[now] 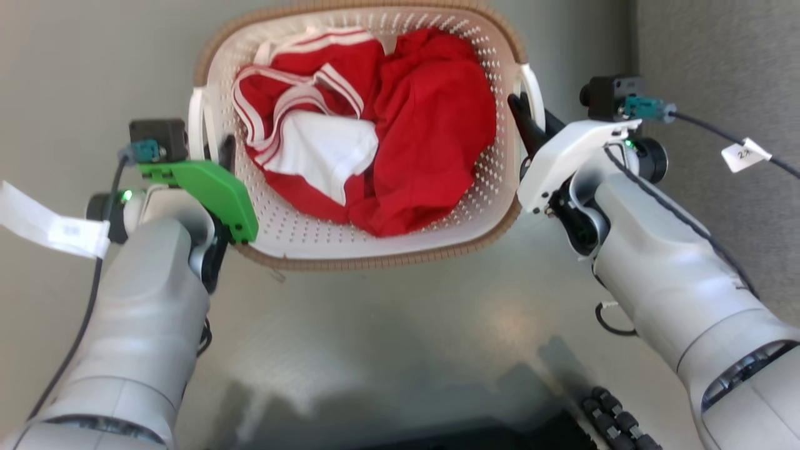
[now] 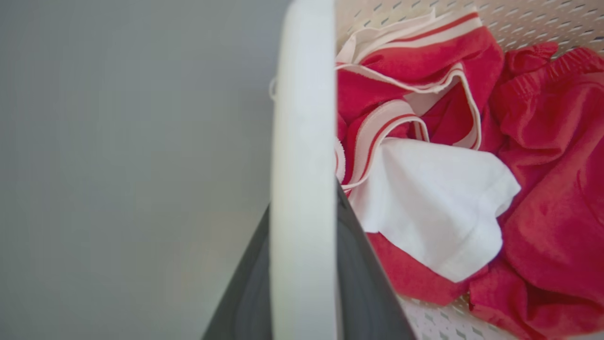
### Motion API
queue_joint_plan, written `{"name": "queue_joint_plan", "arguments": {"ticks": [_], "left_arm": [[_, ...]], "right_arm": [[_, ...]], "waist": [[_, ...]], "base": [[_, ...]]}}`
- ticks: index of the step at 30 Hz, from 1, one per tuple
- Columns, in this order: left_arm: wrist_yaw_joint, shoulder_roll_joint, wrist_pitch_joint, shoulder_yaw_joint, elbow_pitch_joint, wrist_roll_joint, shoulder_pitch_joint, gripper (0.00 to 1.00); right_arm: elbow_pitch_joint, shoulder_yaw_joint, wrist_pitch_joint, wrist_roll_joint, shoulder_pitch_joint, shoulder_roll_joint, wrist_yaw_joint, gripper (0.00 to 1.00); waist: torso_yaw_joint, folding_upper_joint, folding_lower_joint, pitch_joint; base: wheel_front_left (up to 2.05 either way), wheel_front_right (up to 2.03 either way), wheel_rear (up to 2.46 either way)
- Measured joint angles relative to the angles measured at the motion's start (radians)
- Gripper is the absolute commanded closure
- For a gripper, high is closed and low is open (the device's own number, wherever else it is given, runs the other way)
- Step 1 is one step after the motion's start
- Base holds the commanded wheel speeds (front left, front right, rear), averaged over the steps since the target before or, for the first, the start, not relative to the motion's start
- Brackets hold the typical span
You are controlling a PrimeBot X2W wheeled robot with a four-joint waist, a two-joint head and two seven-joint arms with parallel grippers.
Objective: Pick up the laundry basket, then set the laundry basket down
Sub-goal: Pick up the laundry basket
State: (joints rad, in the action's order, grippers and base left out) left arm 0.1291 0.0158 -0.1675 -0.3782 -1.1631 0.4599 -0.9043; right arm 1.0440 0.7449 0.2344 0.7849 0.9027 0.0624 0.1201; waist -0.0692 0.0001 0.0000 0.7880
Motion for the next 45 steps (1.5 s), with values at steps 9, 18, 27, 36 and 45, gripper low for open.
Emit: {"name": "queue_joint_plan", "arguments": {"ticks": [9,18,27,36,45], "left_arm": [[0.0,-0.001,0.025,-0.049,-0.014,0.04,0.078,1.0],[0.0,-0.001,0.062,-0.081,-0.002,0.105,0.164,1.0],[0.0,0.001,0.143,-0.123,0.005,0.166,0.231,1.0],[0.0,0.002,0.207,-0.157,0.003,0.203,0.267,1.0],[0.0,0.003,0.271,-0.179,0.001,0.236,0.306,1.0]], "right_arm": [[0.014,0.051,0.002,0.027,-0.075,-0.001,0.0,1.0],[0.022,0.1,-0.018,0.065,-0.129,-0.001,0.0,1.0],[0.025,0.143,-0.1,0.123,-0.186,0.0,0.0,1.0],[0.021,0.176,-0.175,0.17,-0.212,0.002,-0.007,1.0],[0.021,0.203,-0.246,0.221,-0.261,0.005,-0.008,1.0]], "waist": [[-0.006,0.0,0.0,-0.119],[-0.014,0.0,-0.0001,-0.231],[-0.027,0.0,-0.0001,-0.355],[-0.041,0.0,-0.0001,-0.461],[-0.049,0.0,-0.0001,-0.551]], "base": [[0.0,0.0,0.0],[0.0,0.0,0.0],[0.0,0.0,0.0],[0.0,0.0,0.0],[0.0,0.0,0.0]]}}
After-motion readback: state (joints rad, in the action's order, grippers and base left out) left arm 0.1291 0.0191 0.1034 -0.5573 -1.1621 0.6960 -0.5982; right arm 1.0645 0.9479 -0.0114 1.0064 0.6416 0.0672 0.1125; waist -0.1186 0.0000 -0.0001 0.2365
